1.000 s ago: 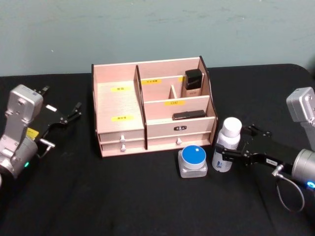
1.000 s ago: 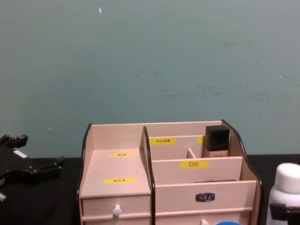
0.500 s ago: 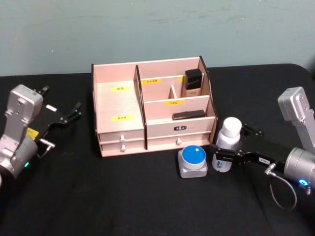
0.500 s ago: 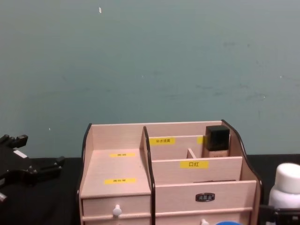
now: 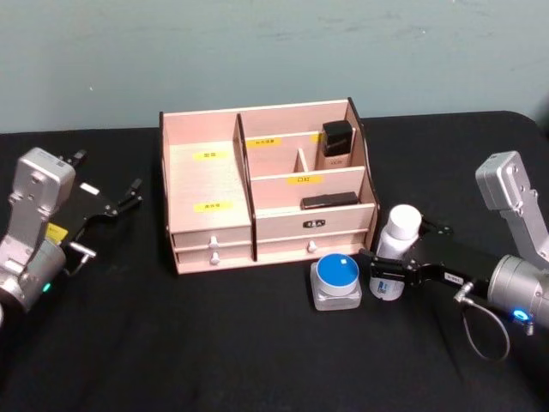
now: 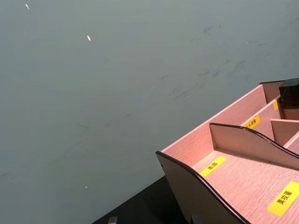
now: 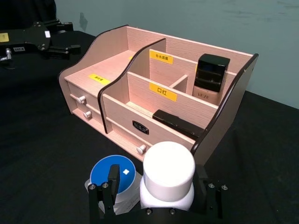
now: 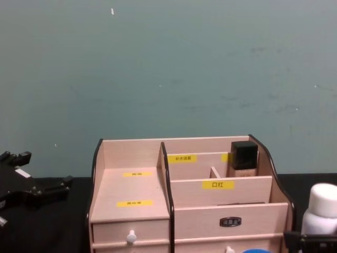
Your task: Pick up the facial cleanser and watermelon frost from the table and place them into the tiered storage box.
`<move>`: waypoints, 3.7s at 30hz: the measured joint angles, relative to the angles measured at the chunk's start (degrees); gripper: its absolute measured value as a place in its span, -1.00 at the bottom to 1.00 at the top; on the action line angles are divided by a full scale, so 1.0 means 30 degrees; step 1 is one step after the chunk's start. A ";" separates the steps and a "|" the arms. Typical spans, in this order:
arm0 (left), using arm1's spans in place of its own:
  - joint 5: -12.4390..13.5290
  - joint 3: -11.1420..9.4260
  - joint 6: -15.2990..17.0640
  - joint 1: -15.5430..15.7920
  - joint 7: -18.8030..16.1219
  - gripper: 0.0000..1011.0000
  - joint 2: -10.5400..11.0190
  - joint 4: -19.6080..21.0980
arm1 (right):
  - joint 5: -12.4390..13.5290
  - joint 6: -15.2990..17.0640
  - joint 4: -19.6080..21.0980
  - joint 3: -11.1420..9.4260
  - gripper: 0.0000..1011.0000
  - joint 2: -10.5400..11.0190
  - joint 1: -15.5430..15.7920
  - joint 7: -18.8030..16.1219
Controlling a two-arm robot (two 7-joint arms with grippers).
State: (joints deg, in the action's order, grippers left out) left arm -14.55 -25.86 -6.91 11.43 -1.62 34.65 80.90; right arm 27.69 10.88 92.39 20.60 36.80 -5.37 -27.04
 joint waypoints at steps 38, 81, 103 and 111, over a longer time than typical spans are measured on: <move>0.0001 0.0001 0.0000 -0.0001 -0.0001 1.00 0.0000 -0.0001 | -0.0102 -0.0059 -0.0276 0.0148 0.17 -0.0087 -0.0241 -0.0126; -0.0001 0.0001 0.0000 -0.0001 0.0001 1.00 0.0000 0.0000 | -0.0084 0.0184 0.1643 0.0118 0.17 -0.1063 -0.3588 0.0037; 0.0000 0.0000 0.0000 -0.0001 -0.0001 1.00 0.0000 0.0000 | -0.1200 -0.0534 -0.3411 0.2885 0.17 -0.4829 -0.7641 -0.0053; -0.0001 0.0001 0.0000 -0.0001 0.0000 1.00 0.0000 -0.0001 | -0.1634 -0.0983 -0.5128 0.3156 0.17 -0.5785 -0.8525 -0.0036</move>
State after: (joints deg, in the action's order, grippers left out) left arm -14.55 -25.86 -6.91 11.43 -1.62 34.64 80.90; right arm 22.79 7.93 77.00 30.07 19.45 -30.95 -27.15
